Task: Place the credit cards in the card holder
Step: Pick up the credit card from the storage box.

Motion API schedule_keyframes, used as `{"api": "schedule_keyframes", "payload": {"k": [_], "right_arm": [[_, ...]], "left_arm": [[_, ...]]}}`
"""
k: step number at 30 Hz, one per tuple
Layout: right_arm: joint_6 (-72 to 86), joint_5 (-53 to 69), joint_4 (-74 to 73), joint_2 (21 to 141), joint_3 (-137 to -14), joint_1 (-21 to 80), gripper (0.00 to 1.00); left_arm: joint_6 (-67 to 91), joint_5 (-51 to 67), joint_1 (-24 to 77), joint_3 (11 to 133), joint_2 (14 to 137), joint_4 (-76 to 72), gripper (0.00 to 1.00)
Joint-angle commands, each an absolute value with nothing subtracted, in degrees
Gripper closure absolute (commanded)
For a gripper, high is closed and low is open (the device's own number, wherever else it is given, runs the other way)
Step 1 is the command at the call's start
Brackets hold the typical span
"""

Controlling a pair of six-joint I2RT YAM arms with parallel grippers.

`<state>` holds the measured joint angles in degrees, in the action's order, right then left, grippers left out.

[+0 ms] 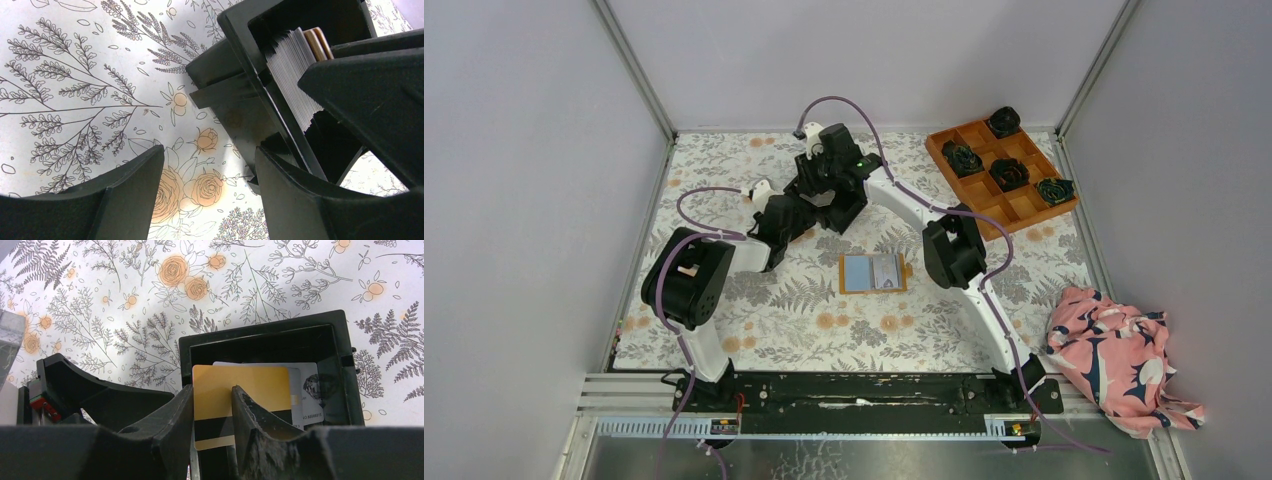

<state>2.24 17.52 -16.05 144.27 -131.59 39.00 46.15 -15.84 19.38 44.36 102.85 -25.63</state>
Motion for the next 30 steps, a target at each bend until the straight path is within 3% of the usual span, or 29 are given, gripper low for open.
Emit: {"api": "schedule_keyframes", "payload": {"k": [1,11,23,30], "right_arm": [[2.4,20.7,-17.8,139.3,-130.3,40.1,0.6],[1.8,20.9,-19.0,140.1,-131.0,39.8,0.58],[-0.5,17.7,-20.7,140.2,-131.2,39.7,0.72],[0.0,18.5,-19.8,138.9,-130.7,39.6,0.75]], "left_arm": [[45.4,-15.8,19.0,45.9,102.5,-26.2,0.25],[45.1,-16.2,18.9,46.0,102.1,-25.5,0.25],[45.1,-16.3,18.9,46.5,101.9,-25.2,0.25],[44.7,-16.5,18.9,46.7,101.7,-24.8,0.25]]}}
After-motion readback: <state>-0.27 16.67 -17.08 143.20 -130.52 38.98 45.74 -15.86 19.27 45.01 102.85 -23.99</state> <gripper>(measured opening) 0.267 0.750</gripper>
